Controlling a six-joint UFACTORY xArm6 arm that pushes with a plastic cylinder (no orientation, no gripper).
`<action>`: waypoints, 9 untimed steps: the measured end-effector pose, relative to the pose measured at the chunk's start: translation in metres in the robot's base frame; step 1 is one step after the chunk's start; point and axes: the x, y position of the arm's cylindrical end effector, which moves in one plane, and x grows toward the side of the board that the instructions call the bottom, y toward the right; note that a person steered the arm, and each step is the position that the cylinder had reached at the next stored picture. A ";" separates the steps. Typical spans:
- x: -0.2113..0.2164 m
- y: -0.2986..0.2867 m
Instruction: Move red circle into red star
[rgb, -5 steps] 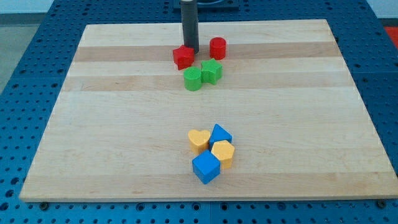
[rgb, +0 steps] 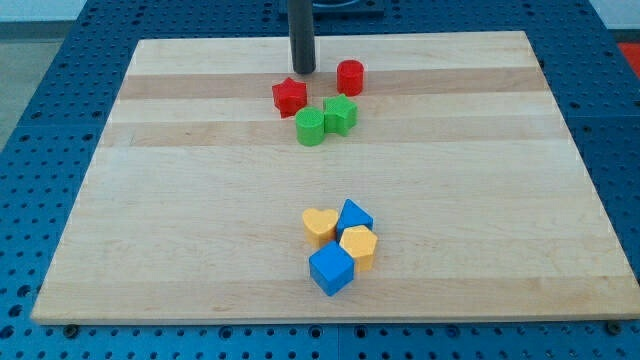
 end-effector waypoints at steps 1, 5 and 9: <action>-0.006 0.032; 0.026 0.072; 0.066 0.090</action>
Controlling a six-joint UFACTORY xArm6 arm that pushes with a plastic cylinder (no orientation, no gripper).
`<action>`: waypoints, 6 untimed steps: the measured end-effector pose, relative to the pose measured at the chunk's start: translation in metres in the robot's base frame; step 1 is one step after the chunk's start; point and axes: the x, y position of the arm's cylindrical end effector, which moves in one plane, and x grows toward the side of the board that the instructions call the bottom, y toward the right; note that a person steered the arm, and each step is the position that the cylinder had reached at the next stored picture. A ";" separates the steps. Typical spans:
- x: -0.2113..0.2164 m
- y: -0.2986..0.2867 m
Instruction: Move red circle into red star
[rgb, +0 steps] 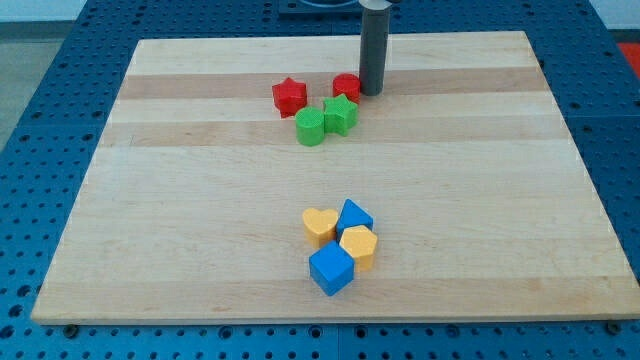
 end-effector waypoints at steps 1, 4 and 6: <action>0.000 0.000; 0.000 -0.007; 0.000 -0.020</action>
